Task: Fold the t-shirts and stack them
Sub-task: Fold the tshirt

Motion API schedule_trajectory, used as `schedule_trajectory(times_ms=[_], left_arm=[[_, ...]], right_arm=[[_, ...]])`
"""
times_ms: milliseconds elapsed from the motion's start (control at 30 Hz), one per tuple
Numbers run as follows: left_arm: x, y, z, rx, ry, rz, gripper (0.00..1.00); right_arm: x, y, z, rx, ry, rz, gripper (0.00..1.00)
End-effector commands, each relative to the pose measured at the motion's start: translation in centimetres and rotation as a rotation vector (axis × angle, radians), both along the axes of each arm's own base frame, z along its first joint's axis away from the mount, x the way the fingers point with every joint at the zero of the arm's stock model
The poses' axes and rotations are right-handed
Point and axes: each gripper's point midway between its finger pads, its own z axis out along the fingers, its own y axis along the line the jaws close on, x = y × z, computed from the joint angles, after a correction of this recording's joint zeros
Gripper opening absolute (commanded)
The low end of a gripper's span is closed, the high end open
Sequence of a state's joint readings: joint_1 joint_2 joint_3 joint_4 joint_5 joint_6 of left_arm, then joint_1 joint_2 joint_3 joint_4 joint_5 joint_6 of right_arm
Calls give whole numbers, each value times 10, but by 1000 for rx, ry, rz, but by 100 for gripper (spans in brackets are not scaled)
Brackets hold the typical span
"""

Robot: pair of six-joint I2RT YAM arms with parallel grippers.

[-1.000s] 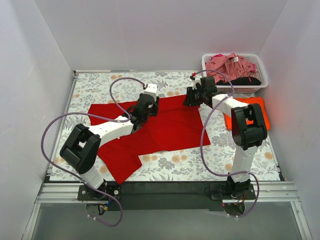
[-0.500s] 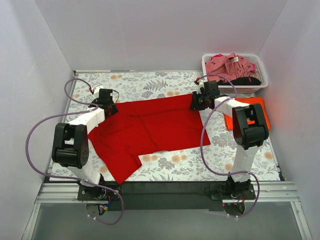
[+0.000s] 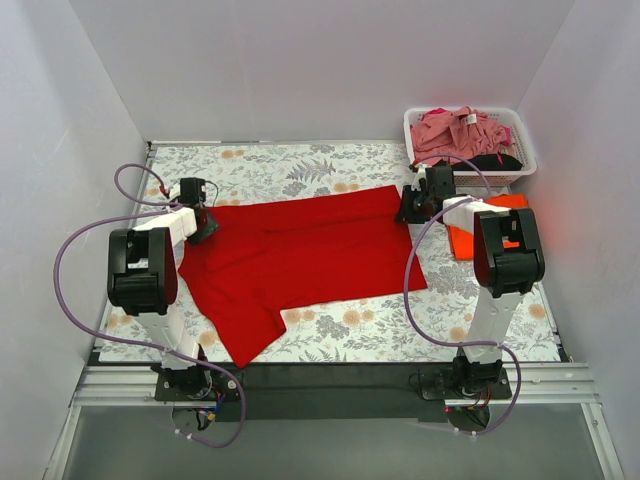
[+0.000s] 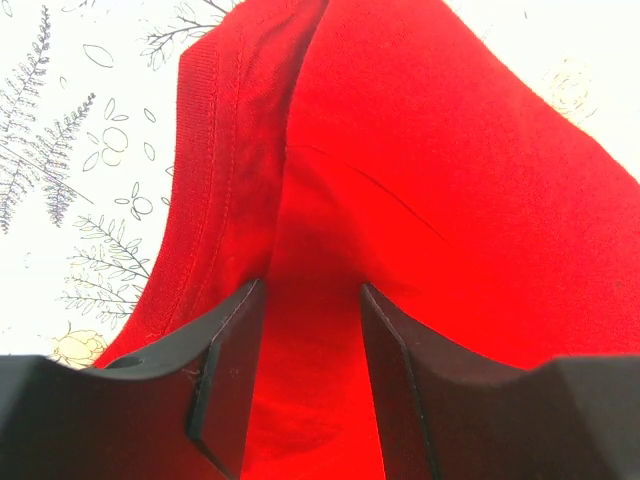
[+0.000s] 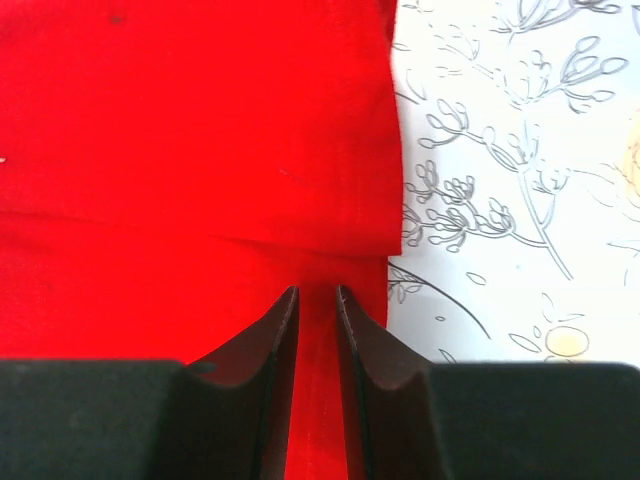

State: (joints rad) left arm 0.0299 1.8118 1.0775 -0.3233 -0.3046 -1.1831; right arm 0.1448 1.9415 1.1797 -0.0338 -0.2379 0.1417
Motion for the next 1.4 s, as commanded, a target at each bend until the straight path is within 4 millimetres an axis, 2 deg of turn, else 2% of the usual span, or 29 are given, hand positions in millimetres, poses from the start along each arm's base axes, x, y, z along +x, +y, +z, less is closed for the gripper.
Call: schedule_trajectory(times_ms=[0, 133, 333, 400, 467, 500, 533, 600, 633, 700, 767, 800, 833, 867, 900, 967, 1067, 1100, 1167, 1200, 1267, 1333, 1367], left_arm=[[-11, 2, -7, -13, 58, 10, 42], [-3, -4, 9, -40, 9, -8, 45], [18, -9, 67, -68, -154, -21, 49], [25, -9, 80, -64, -199, -23, 49], [33, -7, 86, -58, -228, -23, 48], [38, -5, 88, -46, -245, -17, 45], [41, -3, 81, -38, -236, -9, 44], [49, 2, 77, -31, -236, 2, 40], [51, 3, 63, -32, -206, 6, 39], [60, 9, 60, -29, -204, 17, 37], [62, 12, 45, -27, -174, 26, 35], [66, 13, 44, -25, -177, 28, 35], [68, 13, 40, -26, -171, 29, 35], [68, 16, 27, -25, -143, 35, 35], [71, 18, 26, -25, -140, 39, 34], [73, 20, 12, -34, -112, 43, 34], [74, 22, 3, -40, -92, 47, 34], [71, 23, -8, -43, -62, 49, 34], [73, 27, -12, -49, -52, 61, 34], [71, 24, -21, -64, -29, 57, 34], [78, 24, -22, -77, -32, 51, 34], [79, 22, -33, -89, -1, 47, 35], [88, 23, -28, -90, -18, 47, 35]], right_arm=[[-5, -21, -9, -53, 30, -58, 28], [-2, -11, 12, -5, -10, -31, 29], [19, 4, 68, 60, -130, -8, 34], [29, 13, 83, 83, -172, 5, 35], [35, 22, 90, 99, -190, 13, 35], [39, 25, 87, 99, -186, 11, 35], [46, 27, 91, 94, -205, 3, 35], [55, 33, 85, 102, -211, -4, 35], [62, 35, 86, 106, -227, -10, 35], [68, 37, 73, 103, -214, -20, 35], [77, 35, 72, 95, -229, -36, 35], [81, 32, 60, 76, -215, -51, 35], [83, 30, 57, 68, -213, -61, 35], [88, 30, 57, 61, -220, -66, 35], [89, 28, 45, 48, -203, -75, 35], [93, 26, 40, 36, -200, -84, 35], [97, 19, 21, -2, -171, -116, 36], [99, 18, 21, -12, -165, -125, 36], [101, 14, 14, -33, -148, -141, 36], [102, 13, 4, -41, -128, -146, 36], [107, 11, -3, -62, -105, -148, 36], [115, 9, 0, -77, -111, -153, 37], [117, 8, -1, -88, -113, -149, 36]])
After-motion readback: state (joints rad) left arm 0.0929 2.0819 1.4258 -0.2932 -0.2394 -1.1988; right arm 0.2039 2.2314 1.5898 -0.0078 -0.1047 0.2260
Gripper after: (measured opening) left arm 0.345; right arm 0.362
